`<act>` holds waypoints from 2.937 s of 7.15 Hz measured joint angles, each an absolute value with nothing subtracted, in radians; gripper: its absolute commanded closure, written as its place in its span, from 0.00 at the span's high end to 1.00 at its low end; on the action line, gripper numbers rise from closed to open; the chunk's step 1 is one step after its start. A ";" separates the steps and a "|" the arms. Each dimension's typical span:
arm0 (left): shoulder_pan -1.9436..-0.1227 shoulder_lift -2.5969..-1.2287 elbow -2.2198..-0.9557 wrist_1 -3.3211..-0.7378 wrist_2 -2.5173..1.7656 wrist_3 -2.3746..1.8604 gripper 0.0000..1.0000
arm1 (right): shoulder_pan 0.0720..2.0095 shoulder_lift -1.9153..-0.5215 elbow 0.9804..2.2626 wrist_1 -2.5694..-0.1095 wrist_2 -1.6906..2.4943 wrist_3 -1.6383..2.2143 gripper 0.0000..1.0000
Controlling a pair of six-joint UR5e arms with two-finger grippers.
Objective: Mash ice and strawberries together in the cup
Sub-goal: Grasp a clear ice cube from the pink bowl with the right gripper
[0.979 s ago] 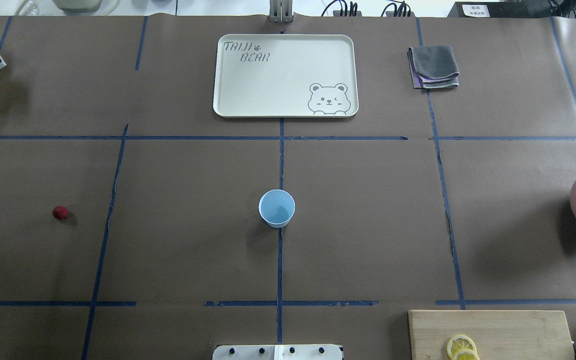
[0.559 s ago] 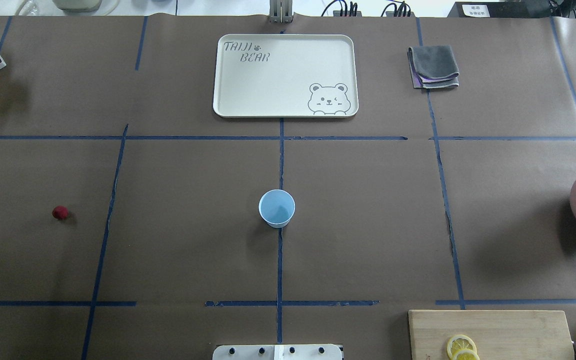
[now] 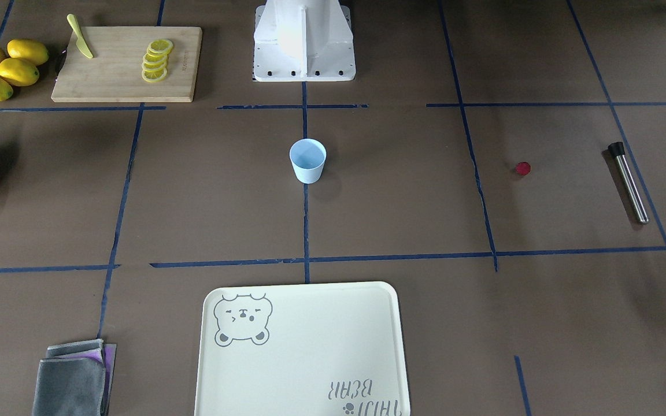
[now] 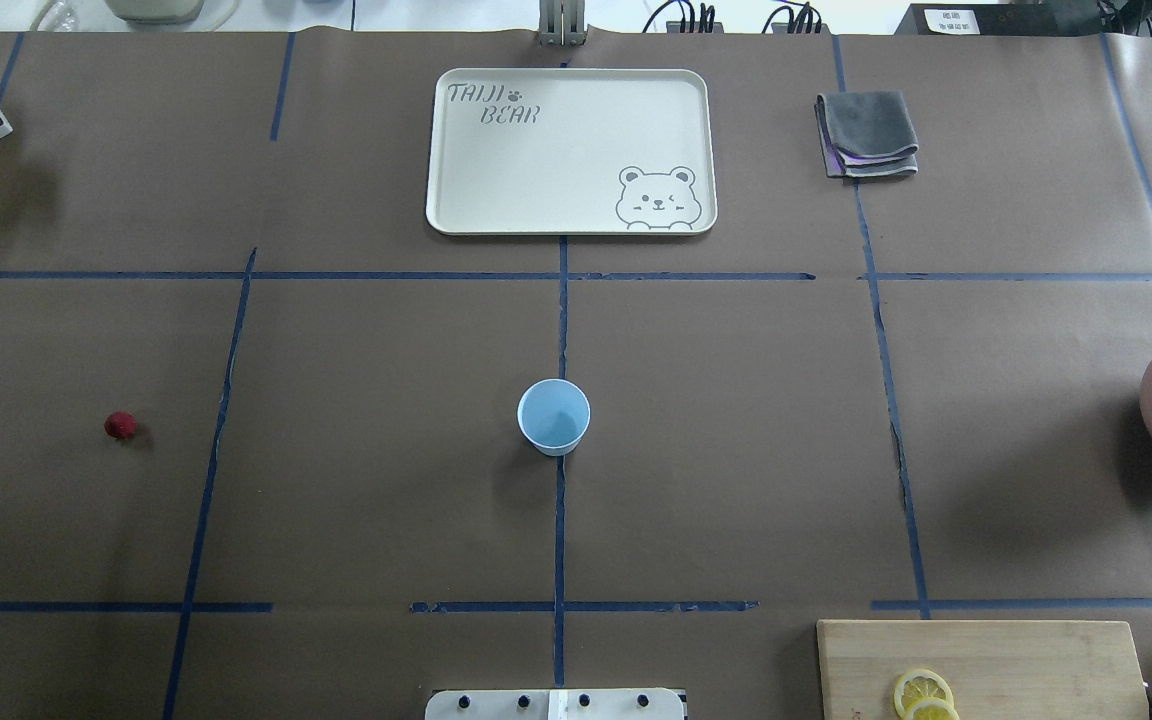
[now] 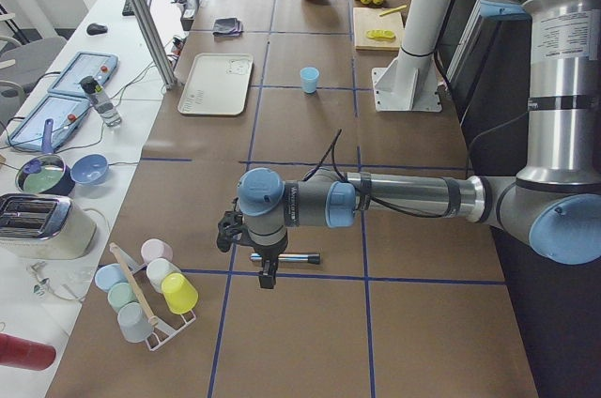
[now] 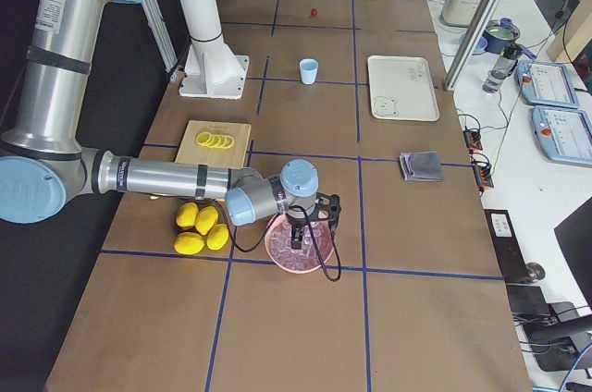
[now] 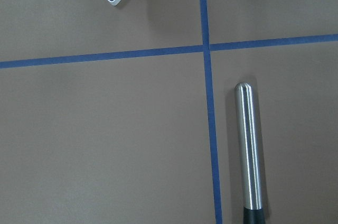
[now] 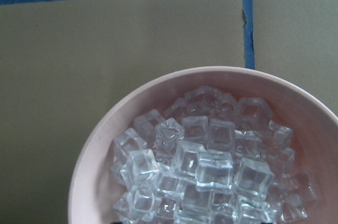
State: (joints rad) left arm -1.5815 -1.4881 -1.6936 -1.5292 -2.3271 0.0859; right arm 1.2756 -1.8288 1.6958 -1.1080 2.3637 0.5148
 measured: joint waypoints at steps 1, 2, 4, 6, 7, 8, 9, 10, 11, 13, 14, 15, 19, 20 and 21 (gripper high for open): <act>-1.582 -1.487 -1.694 -1.529 -2.327 0.086 1.00 | 1.253 -1.830 1.692 -1.073 2.352 0.589 0.83; -1.582 -1.487 -1.695 -1.529 -2.327 0.086 1.00 | 1.239 -1.835 1.694 -1.045 2.338 0.655 0.82; -1.582 -1.486 -1.697 -1.530 -2.327 0.086 1.00 | 1.231 -1.855 1.699 -1.027 2.330 0.699 0.76; -1.582 -1.486 -1.698 -1.531 -2.327 0.086 1.00 | 1.230 -1.878 1.709 -1.025 2.329 0.733 0.73; -1.582 -1.486 -1.698 -1.531 -2.327 0.086 1.00 | 1.228 -1.885 1.711 -1.025 2.329 0.743 0.72; -1.582 -1.486 -1.698 -1.531 -2.327 0.086 1.00 | 1.226 -1.888 1.712 -1.025 2.328 0.748 0.71; -1.582 -1.486 -1.698 -1.531 -2.327 0.086 1.00 | 1.222 -1.887 1.712 -1.025 2.327 0.750 0.71; -1.582 -1.486 -1.698 -1.531 -2.327 0.086 1.00 | 1.218 -1.885 1.712 -1.025 2.325 0.751 0.71; -1.582 -1.486 -1.698 -1.531 -2.327 0.086 1.00 | 1.214 -1.884 1.710 -1.025 2.321 0.751 0.69; -1.582 -1.486 -1.698 -1.531 -2.327 0.086 1.00 | 1.210 -1.880 1.709 -1.025 2.311 0.752 0.63; -1.582 -1.486 -1.699 -1.531 -2.327 0.086 1.00 | 1.209 -1.879 1.708 -1.025 2.308 0.752 0.61; -1.582 -1.486 -1.699 -1.531 -2.327 0.086 1.00 | 1.209 -1.878 1.708 -1.025 2.308 0.752 0.56; -1.582 -1.486 -1.700 -1.531 -2.327 0.086 1.00 | 1.209 -1.878 1.707 -1.025 2.296 0.752 0.00; -1.582 -1.486 -1.700 -1.531 -2.327 0.086 1.00 | 1.211 -1.880 1.714 -1.025 2.293 0.752 0.00; -1.582 -1.486 -1.702 -1.531 -2.327 0.086 1.00 | 1.213 -1.887 1.743 -1.025 2.290 0.753 0.00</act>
State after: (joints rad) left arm -1.5816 -1.4864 -1.7015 -1.5309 -2.3270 0.0859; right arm 1.2129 -1.8871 1.7426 -1.0250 2.2901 0.7531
